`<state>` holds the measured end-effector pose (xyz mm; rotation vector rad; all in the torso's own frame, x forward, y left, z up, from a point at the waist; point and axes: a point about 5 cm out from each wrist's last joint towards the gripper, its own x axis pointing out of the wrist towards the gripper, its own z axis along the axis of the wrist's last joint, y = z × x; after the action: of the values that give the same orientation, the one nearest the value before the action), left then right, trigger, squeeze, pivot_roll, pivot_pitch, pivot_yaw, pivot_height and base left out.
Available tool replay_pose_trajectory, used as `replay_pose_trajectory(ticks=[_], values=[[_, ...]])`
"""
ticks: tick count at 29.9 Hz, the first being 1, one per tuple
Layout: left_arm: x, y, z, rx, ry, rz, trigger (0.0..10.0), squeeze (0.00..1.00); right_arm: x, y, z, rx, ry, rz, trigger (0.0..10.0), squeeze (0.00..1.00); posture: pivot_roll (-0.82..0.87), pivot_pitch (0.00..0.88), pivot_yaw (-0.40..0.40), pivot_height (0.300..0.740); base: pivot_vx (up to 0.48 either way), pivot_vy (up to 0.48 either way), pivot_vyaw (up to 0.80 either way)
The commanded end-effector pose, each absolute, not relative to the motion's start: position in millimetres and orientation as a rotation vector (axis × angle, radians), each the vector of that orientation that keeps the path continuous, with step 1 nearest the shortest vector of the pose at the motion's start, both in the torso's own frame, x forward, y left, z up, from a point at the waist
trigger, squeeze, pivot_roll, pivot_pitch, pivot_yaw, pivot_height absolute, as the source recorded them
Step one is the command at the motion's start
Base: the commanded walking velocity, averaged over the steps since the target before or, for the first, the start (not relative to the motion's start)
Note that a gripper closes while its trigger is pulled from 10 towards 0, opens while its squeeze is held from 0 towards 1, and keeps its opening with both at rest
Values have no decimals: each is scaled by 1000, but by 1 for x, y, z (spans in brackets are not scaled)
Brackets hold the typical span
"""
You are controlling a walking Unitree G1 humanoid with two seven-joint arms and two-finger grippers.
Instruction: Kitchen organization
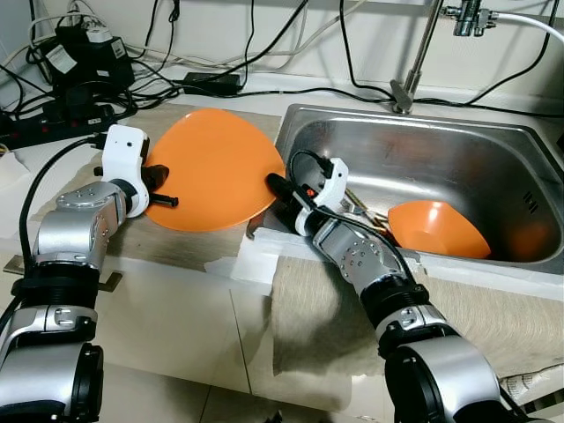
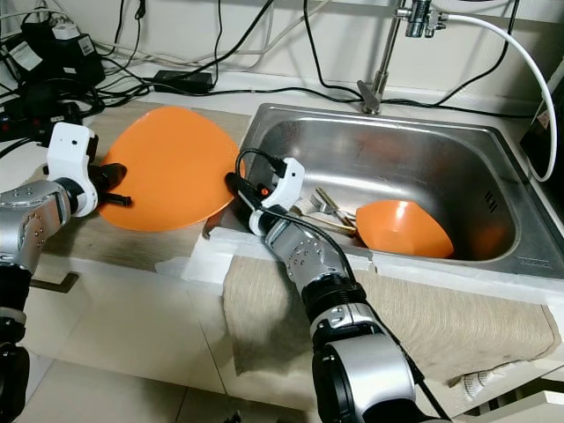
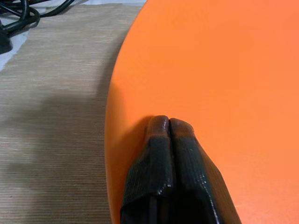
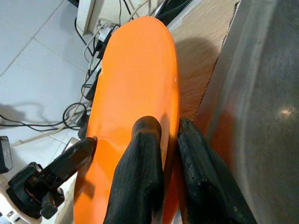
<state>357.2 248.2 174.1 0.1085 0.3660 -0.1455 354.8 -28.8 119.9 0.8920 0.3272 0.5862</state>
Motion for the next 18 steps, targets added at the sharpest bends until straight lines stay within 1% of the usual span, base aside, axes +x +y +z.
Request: replay_pose_trajectory(ticks=[1, 18], values=[[348, 260, 148, 103, 492, -92, 10000, 0, 330, 71, 166, 535, 313, 882, 0, 0, 99, 0, 0, 740, 0, 0, 0], [348, 260, 148, 103, 492, -92, 10000, 0, 330, 71, 166, 535, 313, 882, 0, 0, 99, 0, 0, 740, 0, 0, 0]])
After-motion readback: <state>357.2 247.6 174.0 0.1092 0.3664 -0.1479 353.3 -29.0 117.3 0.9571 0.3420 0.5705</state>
